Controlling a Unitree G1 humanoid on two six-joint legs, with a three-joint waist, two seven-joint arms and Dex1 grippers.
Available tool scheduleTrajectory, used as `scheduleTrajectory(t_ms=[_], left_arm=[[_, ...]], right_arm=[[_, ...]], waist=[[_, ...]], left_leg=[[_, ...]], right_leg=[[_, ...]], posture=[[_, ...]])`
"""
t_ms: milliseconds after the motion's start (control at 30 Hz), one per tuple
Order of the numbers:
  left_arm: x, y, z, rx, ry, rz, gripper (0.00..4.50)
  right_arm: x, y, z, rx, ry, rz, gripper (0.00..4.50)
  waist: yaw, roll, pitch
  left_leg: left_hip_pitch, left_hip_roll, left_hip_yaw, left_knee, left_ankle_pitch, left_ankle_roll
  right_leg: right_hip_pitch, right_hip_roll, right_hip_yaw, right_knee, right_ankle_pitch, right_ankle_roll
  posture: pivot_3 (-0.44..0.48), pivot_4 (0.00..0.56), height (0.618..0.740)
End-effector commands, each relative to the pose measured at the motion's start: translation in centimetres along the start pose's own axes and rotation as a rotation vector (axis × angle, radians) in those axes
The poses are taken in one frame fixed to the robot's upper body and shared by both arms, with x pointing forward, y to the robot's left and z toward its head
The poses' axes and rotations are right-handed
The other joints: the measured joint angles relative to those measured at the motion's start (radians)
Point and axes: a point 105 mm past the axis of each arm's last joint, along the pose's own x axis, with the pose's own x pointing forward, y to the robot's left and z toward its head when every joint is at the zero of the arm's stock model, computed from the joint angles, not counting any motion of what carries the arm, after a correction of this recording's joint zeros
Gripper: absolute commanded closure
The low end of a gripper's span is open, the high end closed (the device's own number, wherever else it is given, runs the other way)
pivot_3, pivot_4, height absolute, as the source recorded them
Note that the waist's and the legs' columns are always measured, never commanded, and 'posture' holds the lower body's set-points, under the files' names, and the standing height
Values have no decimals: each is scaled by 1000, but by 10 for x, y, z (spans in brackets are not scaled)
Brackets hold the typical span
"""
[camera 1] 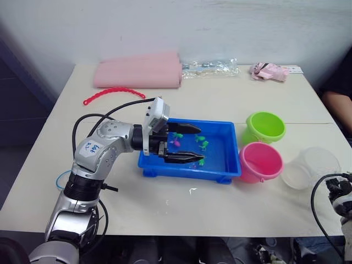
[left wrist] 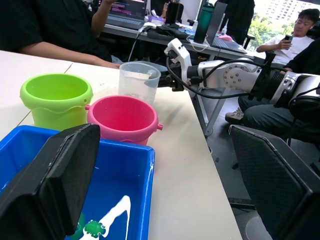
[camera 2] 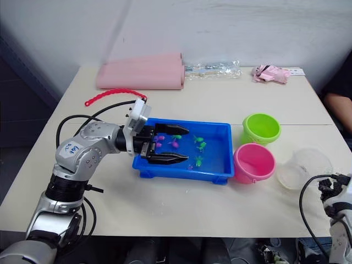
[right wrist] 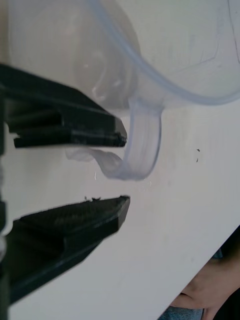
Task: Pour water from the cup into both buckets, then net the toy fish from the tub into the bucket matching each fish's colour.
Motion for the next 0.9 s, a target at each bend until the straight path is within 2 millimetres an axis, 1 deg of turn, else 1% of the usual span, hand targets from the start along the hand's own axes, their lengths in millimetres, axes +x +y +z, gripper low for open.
scheduleTrajectory(t_ms=[33,200,367,467,567,700,800,900], left_arm=[[-2,-3,10,47,-24,-5,0],[-3,-3,8,42,-18,-3,0],[-5,-4,4,39,-7,-3,0],[-5,-4,3,34,-6,-2,0],[-5,-3,2,30,-5,-2,0],[-5,-3,1,24,-6,-1,0],[-4,-3,-2,19,-1,-4,0],[-3,-3,-4,15,4,-5,0]], right_arm=[[1,1,8,28,-55,24,4425],[-1,9,7,74,-80,80,4425],[-9,11,16,155,-136,114,4425],[-15,15,30,189,-195,139,4425],[-22,24,46,195,-245,182,4425],[-30,38,65,163,-286,227,4425],[-35,48,81,30,-303,237,4425],[-36,52,90,-74,-314,219,4425]], waist=[[-1,0,0],[0,0,0],[-8,0,0],[-12,0,0],[-12,1,1],[-11,1,1],[-10,1,1],[-8,2,1]], left_leg=[[0,0,0,0,0,0],[1,0,-1,1,0,0],[1,1,0,1,0,0],[1,1,0,0,0,0],[0,1,0,0,0,0],[0,0,0,0,0,0],[0,0,0,0,0,0],[0,0,0,0,0,0]], right_leg=[[0,0,0,0,0,0],[1,0,0,0,0,0],[1,1,0,0,0,0],[0,1,1,0,0,0],[0,0,1,0,0,0],[0,0,1,0,0,0],[0,0,1,0,0,0],[0,0,1,0,0,0]], posture=[[0,150,738],[0,150,738],[0,150,738],[0,150,738],[0,150,738],[0,150,738],[0,150,738],[0,150,738]])
